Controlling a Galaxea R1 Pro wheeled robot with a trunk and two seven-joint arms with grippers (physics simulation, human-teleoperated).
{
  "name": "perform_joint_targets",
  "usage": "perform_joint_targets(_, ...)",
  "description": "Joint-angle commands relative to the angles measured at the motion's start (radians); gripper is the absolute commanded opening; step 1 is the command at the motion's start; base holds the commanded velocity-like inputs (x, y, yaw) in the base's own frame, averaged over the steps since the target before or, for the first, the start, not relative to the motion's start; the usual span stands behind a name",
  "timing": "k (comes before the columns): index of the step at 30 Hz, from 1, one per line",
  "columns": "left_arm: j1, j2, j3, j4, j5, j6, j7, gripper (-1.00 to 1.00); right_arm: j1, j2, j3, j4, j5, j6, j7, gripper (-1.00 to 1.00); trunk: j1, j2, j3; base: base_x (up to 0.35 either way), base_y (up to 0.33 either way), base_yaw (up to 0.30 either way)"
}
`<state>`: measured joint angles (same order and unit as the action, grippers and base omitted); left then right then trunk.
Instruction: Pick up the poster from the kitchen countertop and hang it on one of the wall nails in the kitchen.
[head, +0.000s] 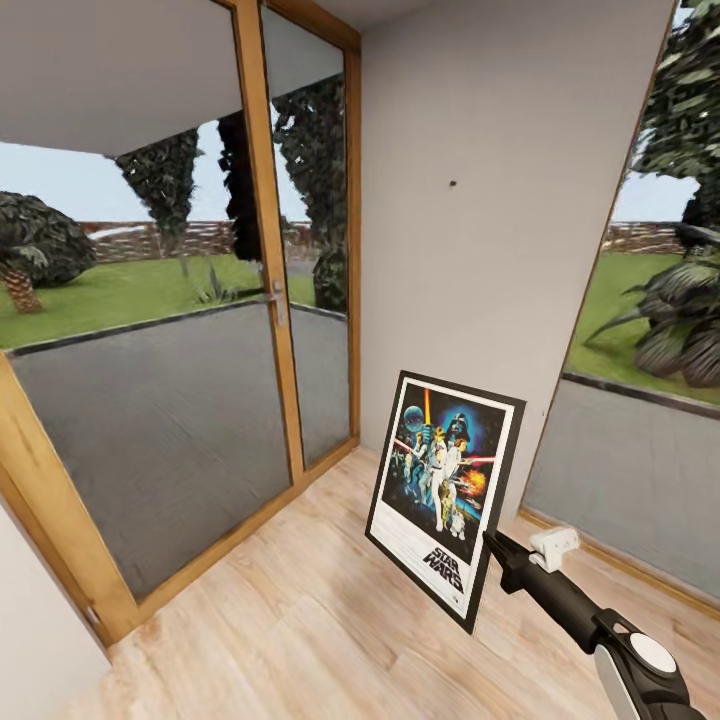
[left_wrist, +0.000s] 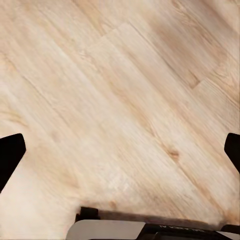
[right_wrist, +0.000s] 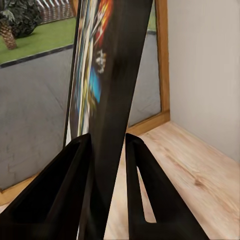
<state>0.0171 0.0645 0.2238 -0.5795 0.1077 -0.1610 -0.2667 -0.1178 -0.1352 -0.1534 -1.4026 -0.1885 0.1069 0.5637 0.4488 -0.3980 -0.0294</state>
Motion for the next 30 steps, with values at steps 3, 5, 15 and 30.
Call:
perform_joint_targets(3, 0.000, 0.000, 0.002, 0.000, 0.010, 0.002, -0.008, 1.00, -0.001, 0.000, -0.002, -0.001, -0.012, 0.011, 0.007, -1.00, 0.001, -0.002, -0.002, 0.296, 0.233, -0.002)
perform_joint_targets(5, 0.000, 0.000, 0.002, 0.000, 0.010, 0.002, -0.008, 1.00, -0.001, 0.000, -0.002, -0.001, -0.012, 0.011, 0.007, -1.00, 0.001, -0.002, -0.002, 0.295, 0.234, -0.001)
perform_joint_targets(15, 0.000, 0.000, 0.002, 0.000, 0.010, 0.002, -0.008, 1.00, -0.001, 0.000, -0.002, -0.002, -0.012, 0.011, 0.006, -1.00, 0.001, -0.002, -0.002, 0.293, 0.235, 0.000)
perform_joint_targets(30, 0.000, 0.000, 0.002, 0.000, 0.010, 0.002, -0.008, 1.00, -0.002, 0.000, -0.002, -0.001, -0.012, 0.011, 0.007, -1.00, 0.001, -0.002, -0.002, 0.292, 0.235, -0.094)
